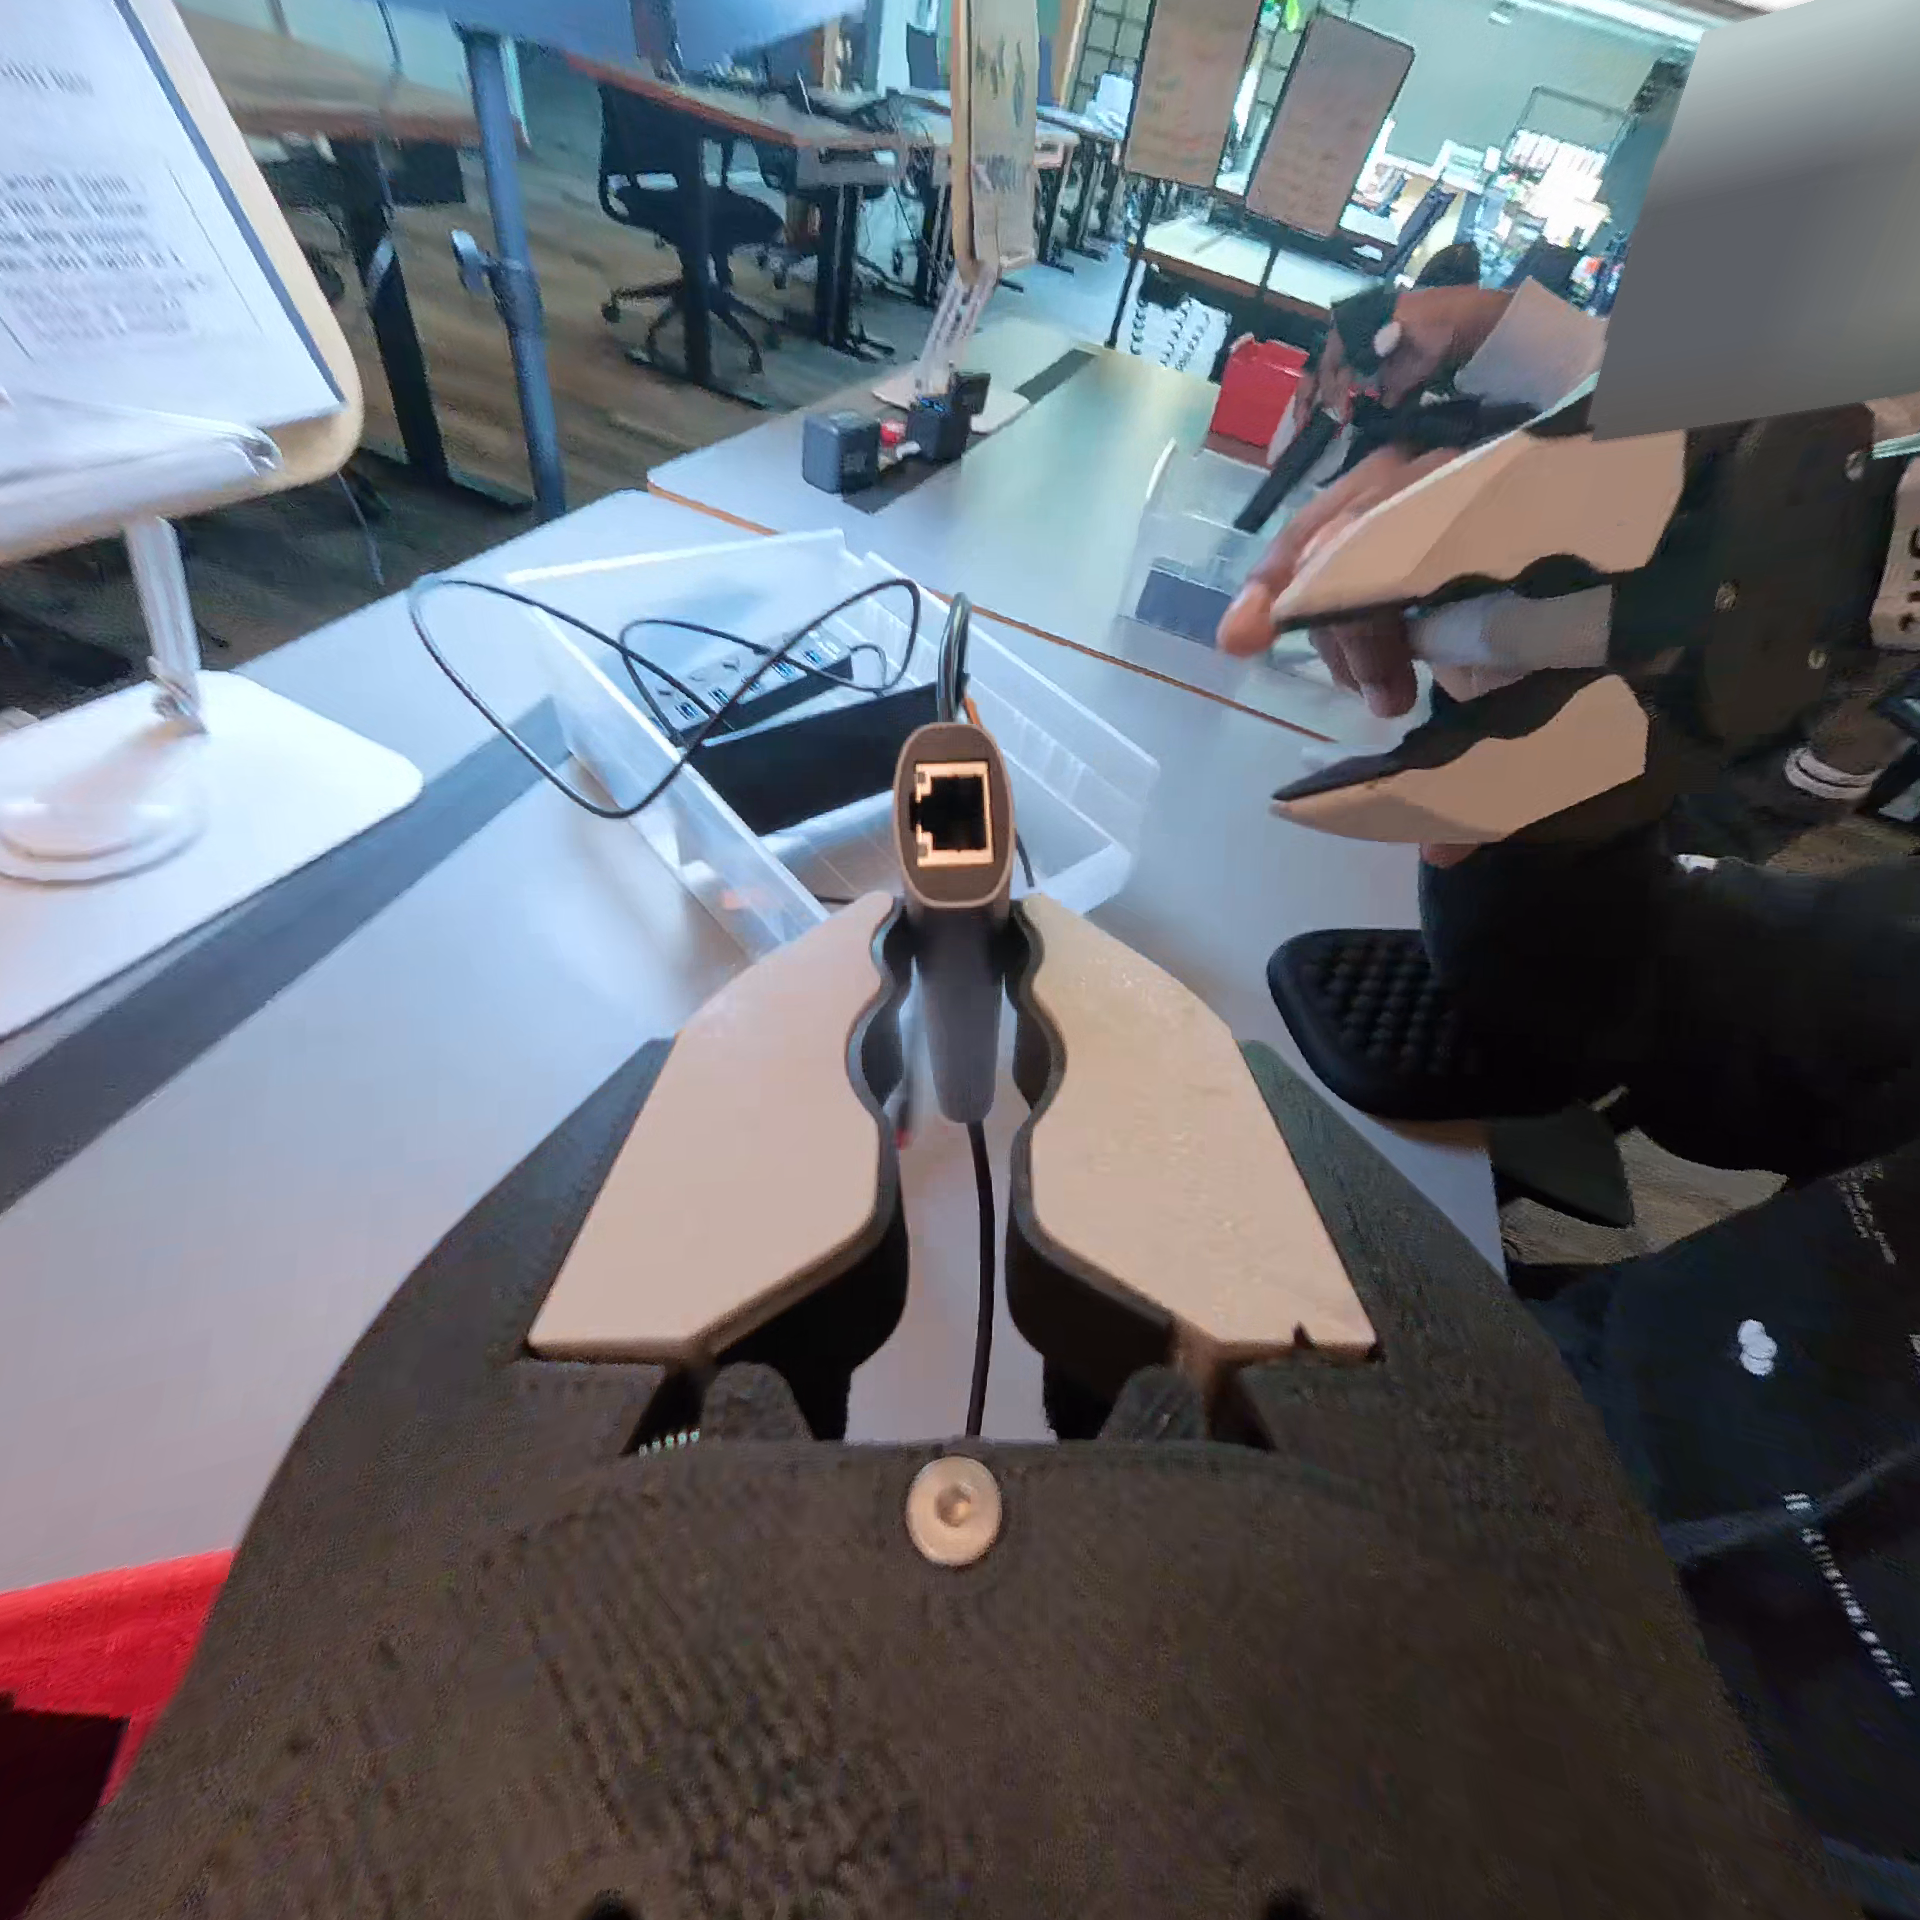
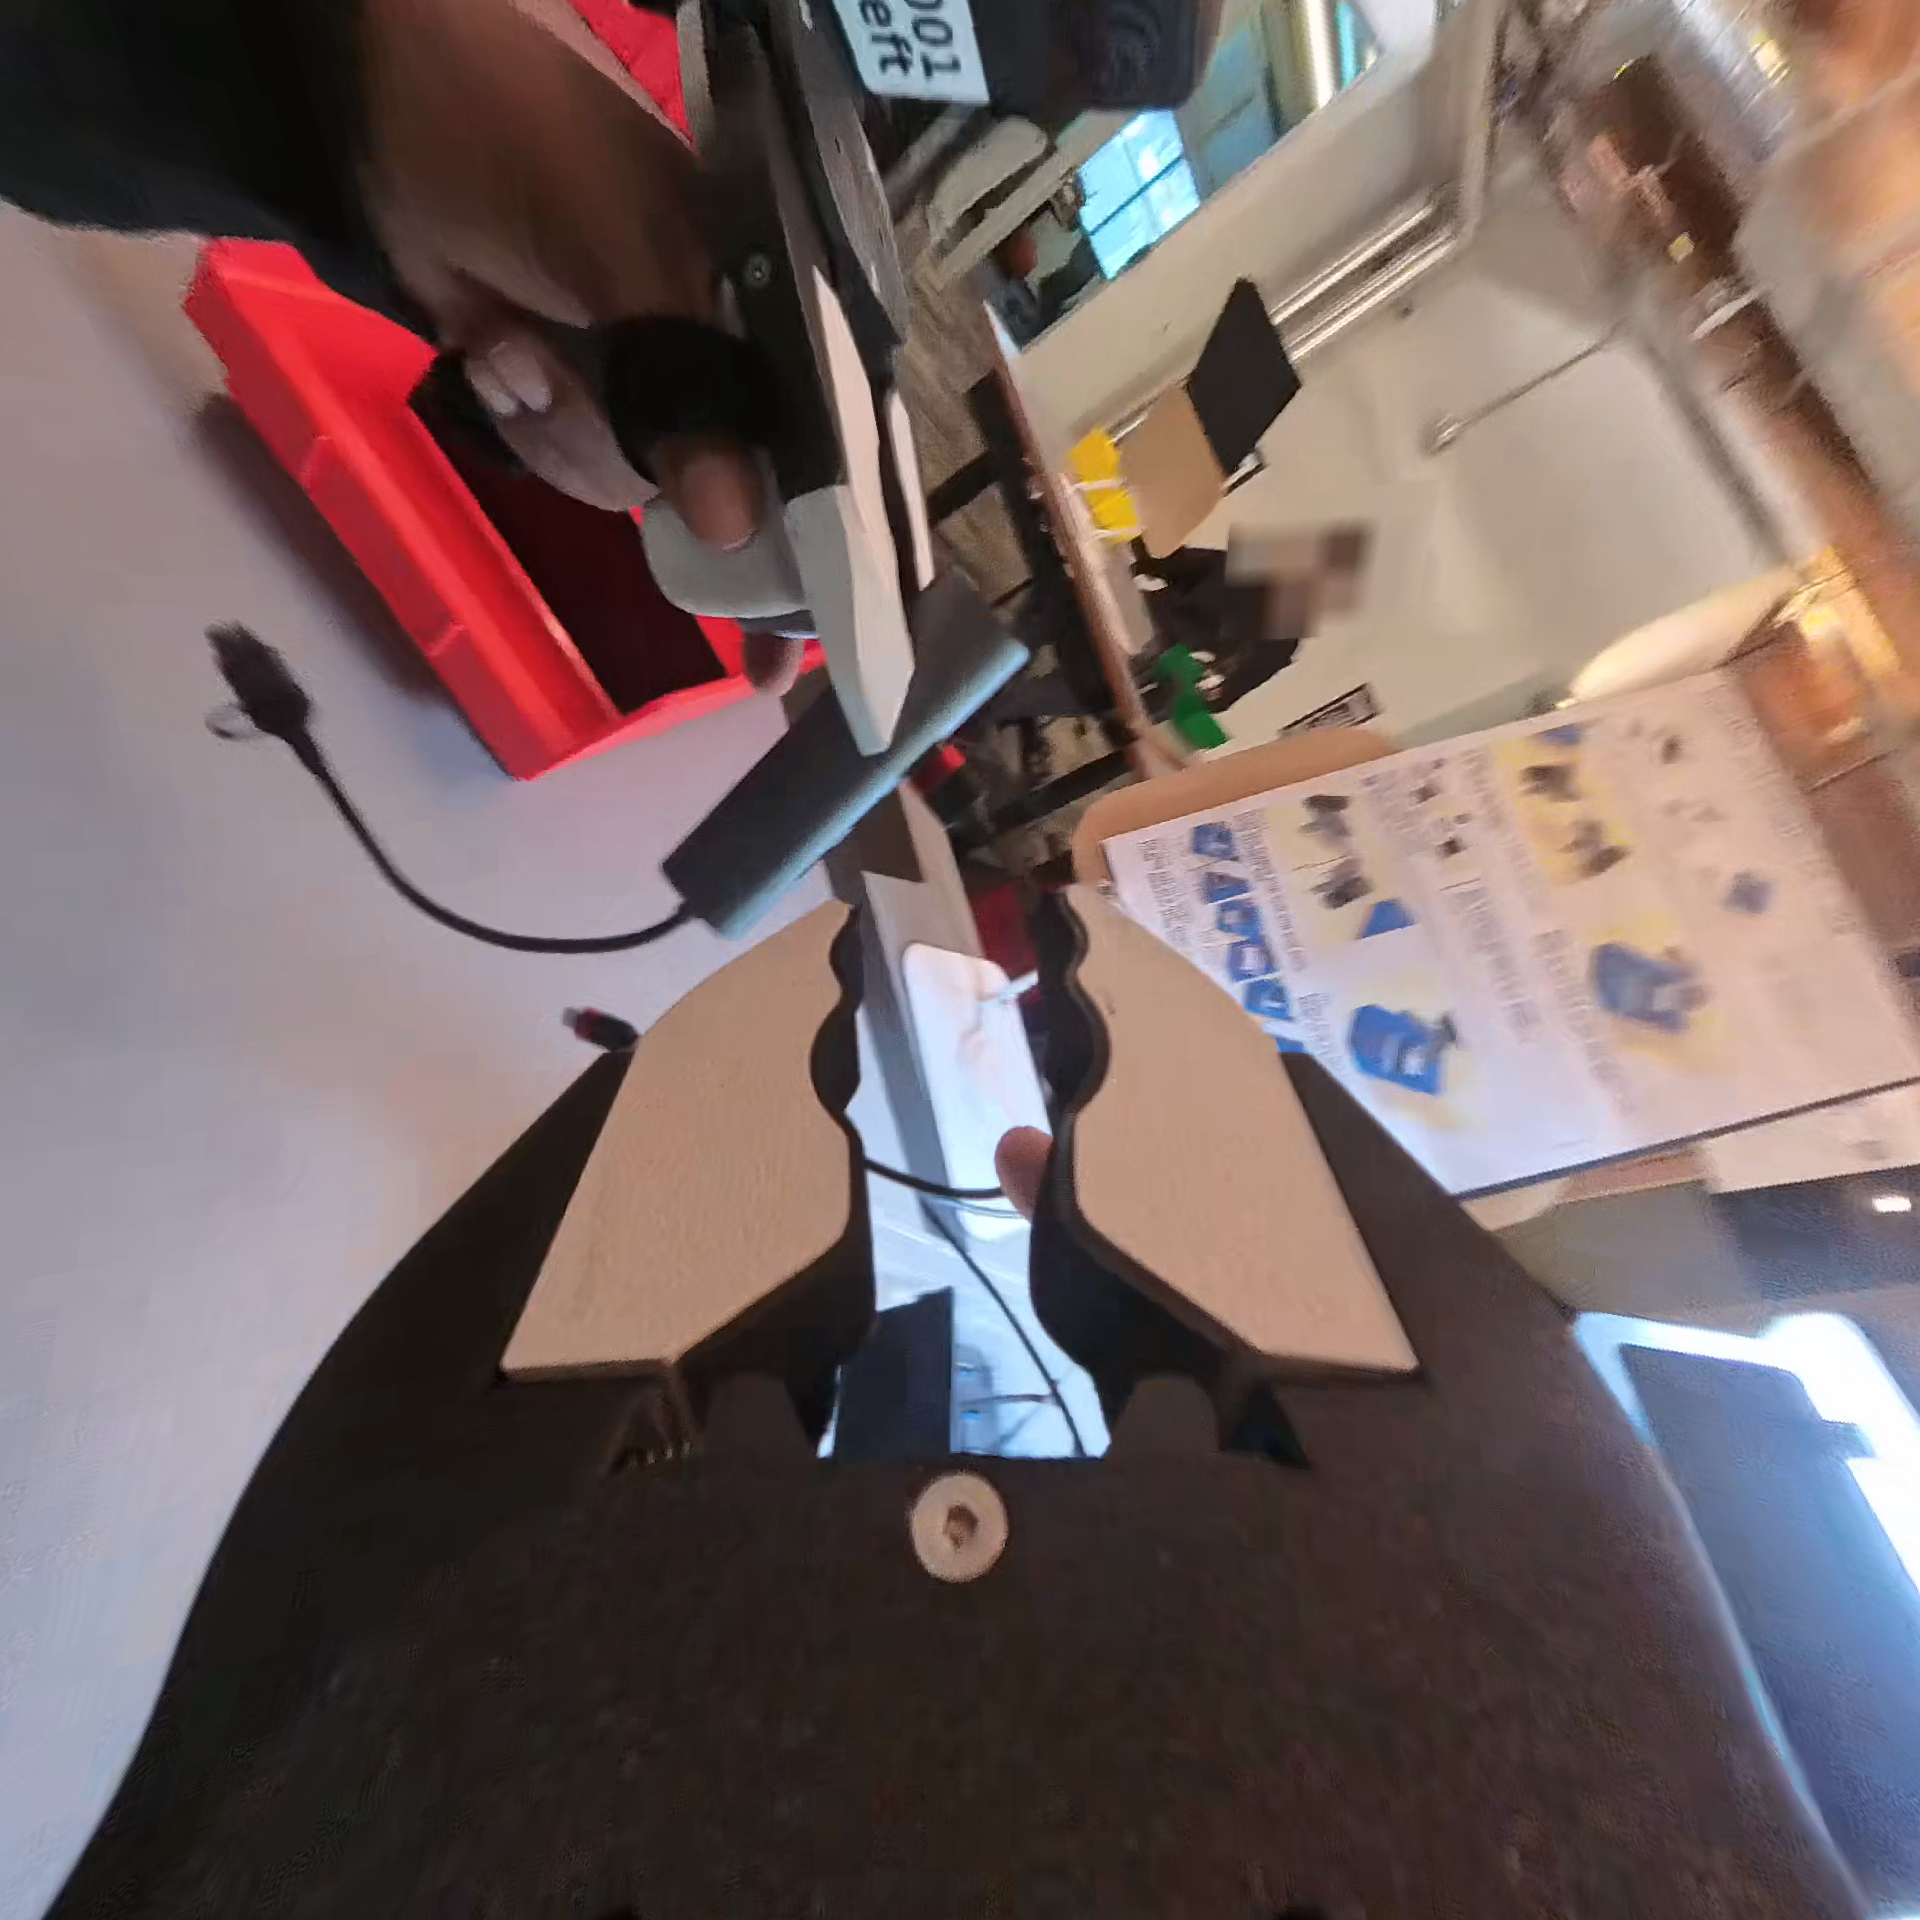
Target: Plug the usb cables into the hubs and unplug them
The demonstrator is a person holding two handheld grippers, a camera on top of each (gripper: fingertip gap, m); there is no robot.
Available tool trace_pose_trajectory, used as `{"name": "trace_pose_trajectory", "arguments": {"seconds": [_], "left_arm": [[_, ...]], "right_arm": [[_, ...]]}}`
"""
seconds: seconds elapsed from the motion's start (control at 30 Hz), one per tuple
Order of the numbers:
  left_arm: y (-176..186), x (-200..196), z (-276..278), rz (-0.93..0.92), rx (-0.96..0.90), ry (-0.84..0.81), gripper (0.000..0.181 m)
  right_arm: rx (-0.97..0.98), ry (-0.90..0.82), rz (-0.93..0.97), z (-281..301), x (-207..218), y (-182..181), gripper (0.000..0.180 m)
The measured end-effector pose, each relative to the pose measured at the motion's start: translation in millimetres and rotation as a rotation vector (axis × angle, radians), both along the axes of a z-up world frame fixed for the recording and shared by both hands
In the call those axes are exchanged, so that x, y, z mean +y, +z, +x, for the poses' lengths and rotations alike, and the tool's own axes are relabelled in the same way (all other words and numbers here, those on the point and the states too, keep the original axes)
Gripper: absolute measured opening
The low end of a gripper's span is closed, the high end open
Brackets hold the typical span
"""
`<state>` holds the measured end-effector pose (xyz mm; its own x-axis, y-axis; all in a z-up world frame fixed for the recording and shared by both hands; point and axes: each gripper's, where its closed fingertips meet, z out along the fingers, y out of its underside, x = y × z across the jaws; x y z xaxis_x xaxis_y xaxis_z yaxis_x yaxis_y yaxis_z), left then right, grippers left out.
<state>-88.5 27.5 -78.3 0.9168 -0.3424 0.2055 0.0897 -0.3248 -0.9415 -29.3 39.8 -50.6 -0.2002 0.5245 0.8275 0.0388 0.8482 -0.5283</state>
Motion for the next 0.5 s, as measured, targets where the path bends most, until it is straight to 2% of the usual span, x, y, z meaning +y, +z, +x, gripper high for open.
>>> {"name": "trace_pose_trajectory", "arguments": {"seconds": [0.1,0.17,0.23,0.33,0.43,0.5], "left_arm": [[-15.4,9.3,18.3,-0.063,0.001,-0.045,0.017],[-24.9,13.0,30.1,-0.102,0.012,-0.077,0.017],[-31.8,14.7,36.0,-0.135,0.025,-0.084,0.017],[-35.0,13.5,33.7,-0.154,0.026,-0.073,0.017],[-21.6,12.7,34.8,-0.033,0.042,-0.106,0.017],[-16.9,13.1,38.6,0.031,0.068,-0.131,0.029]], "right_arm": [[0.039,-0.085,0.255,-15.5,11.4,-17.6,0.033],[-0.006,-0.117,0.377,-28.8,16.5,-40.9,0.033],[-0.040,-0.116,0.406,-38.6,17.2,-59.4,0.031],[0.053,-0.100,0.469,-44.1,14.0,-57.3,0.017],[0.102,-0.095,0.403,-43.5,12.2,-46.8,0.016],[0.133,-0.091,0.368,-40.6,10.9,-37.8,0.016]]}}
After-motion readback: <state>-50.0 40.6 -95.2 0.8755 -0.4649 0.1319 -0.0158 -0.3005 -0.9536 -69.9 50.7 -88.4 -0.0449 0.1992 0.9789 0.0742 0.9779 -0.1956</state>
